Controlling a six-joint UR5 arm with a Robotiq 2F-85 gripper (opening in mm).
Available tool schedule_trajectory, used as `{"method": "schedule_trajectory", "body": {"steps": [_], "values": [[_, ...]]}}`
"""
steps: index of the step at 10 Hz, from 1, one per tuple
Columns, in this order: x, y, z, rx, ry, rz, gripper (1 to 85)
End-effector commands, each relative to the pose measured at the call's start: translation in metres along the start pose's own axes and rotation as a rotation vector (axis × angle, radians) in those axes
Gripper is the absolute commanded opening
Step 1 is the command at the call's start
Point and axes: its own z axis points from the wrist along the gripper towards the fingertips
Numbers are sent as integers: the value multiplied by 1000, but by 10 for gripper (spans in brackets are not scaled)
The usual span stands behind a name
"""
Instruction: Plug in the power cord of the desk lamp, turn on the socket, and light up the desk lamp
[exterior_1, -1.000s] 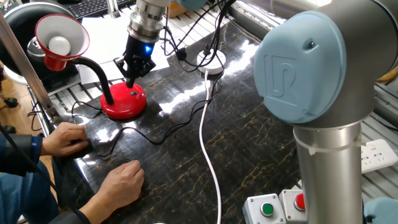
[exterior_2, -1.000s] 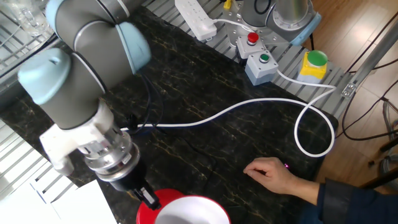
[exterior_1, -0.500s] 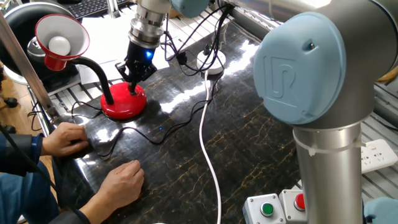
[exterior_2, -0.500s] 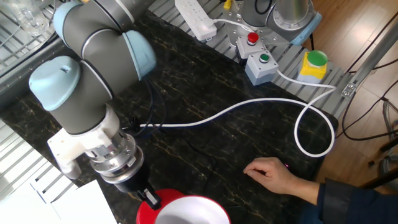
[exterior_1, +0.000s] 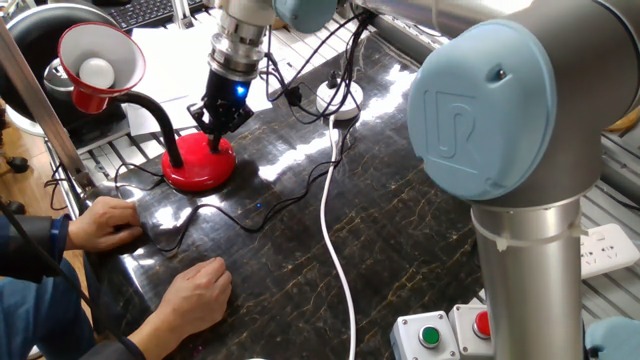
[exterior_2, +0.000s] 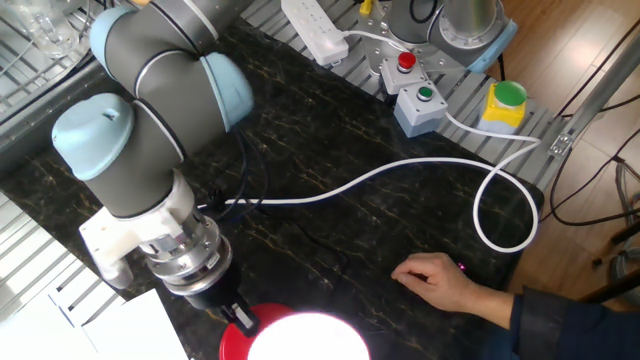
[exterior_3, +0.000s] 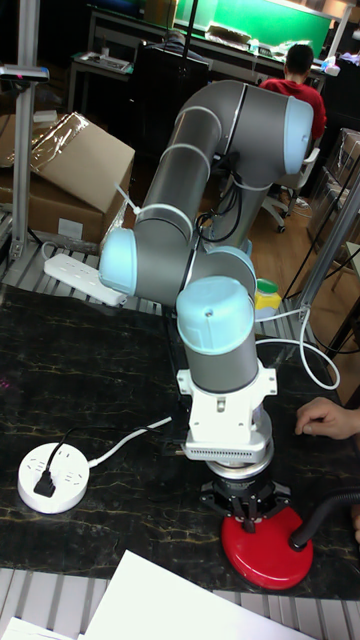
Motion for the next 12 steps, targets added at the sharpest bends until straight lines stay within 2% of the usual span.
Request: {"method": "schedule_trajectory", "body": {"steps": [1, 3, 4, 5, 6, 7, 9, 10, 11, 12], "values": [[-3, -1, 0, -6, -7, 0, 10], [-3, 0, -1, -10, -9, -3, 10], [-1, -2, -9, 35, -4, -1, 10], [3, 2, -23, 57, 7, 3, 10], [8, 2, -40, 63, 29, -12, 10], [10, -8, -62, 99, 53, -26, 10], [-14, -61, -98, 272, 49, -154, 10], [-26, -79, -114, 324, 48, -211, 10], [-39, -95, -131, 362, 20, -257, 10], [-47, -100, -139, 355, -26, -245, 10]]}}
